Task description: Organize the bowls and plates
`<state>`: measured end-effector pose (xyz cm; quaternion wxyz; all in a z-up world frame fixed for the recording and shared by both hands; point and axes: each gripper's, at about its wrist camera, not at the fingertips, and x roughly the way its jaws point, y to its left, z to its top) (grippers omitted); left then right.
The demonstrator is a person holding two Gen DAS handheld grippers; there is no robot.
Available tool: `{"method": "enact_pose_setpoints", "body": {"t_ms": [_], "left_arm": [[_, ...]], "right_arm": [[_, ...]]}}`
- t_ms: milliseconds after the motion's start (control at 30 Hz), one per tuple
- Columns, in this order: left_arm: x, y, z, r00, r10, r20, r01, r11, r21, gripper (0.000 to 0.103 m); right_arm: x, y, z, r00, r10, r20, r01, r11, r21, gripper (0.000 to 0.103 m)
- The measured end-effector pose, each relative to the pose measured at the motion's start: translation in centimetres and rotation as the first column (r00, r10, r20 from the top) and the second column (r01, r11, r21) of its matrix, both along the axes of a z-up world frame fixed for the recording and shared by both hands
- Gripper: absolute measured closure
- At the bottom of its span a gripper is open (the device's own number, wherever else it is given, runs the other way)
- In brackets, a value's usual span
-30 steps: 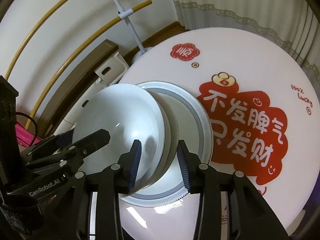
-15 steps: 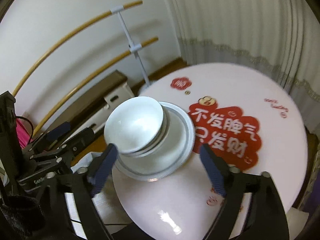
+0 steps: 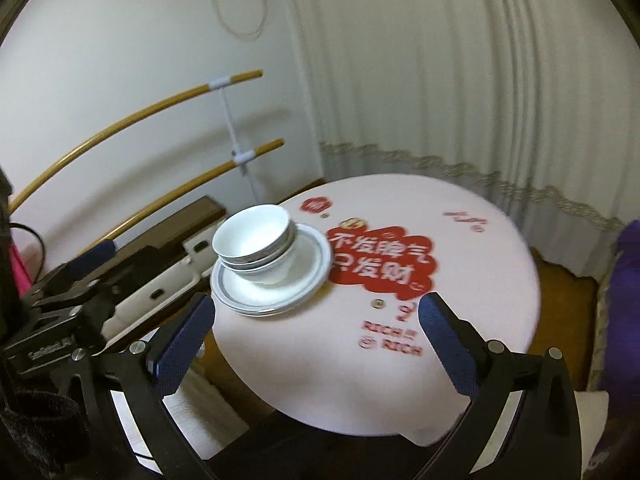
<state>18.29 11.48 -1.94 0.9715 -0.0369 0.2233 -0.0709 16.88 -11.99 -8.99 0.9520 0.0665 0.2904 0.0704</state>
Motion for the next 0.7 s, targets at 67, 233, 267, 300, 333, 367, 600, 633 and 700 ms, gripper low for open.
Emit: {"method": "enact_pose_setpoints", "body": {"t_ms": [67,233,267,300,333,367,600,633,700], "left_arm": [[-2.8,-0.5,0.2,0.999,-0.009,0.034,0.008,1.0,0.022,0.001],[-7.3,-1.4,-0.8,0.999,-0.013,0.042,0.012,1.0,0.007,0.001],[-7.2,-1.5,-0.9,0.999,-0.017,0.044,0.017,1.0,0.008,0.001],[-7.5,-1.8,-1.1,0.999,-0.021,0.047,0.021,1.0,0.01,0.001],[-7.9,-2.1,-1.2,0.998,-0.022,0.055,0.021,1.0,0.017,0.001],[-8.0,-2.3,-1.3,0.998,-0.023,0.062,0.022,1.0,0.019,0.001],[-10.8,-3.7,-1.6,0.991,-0.014,0.135,0.011,1.0,0.017,0.001],[-11.3,-3.9,-1.6,0.989,-0.011,0.147,0.009,1.0,0.014,0.001],[-11.8,-4.4,-1.7,0.985,-0.007,0.17,0.004,1.0,0.018,0.001]], "right_arm": [[-1.6,-0.6,0.2,0.999,-0.022,0.028,0.022,0.999,0.023,0.0],[-4.9,-1.4,0.9,0.993,-0.073,0.089,0.072,0.997,0.016,0.0],[-5.4,-1.5,0.9,0.992,-0.078,0.097,0.077,0.997,0.014,0.0],[-6.0,-1.6,1.1,0.99,-0.083,0.113,0.082,0.997,0.011,0.0],[-6.5,-1.6,1.2,0.989,-0.085,0.122,0.085,0.996,0.005,0.0],[-6.8,-1.6,1.3,0.988,-0.088,0.13,0.089,0.996,-0.003,0.0],[-9.4,-2.1,2.1,0.975,-0.108,0.193,0.116,0.993,-0.031,0.0],[-9.7,-2.3,2.3,0.974,-0.108,0.201,0.117,0.993,-0.031,0.0],[-10.1,-2.5,2.5,0.972,-0.105,0.211,0.115,0.993,-0.032,0.0]]}}
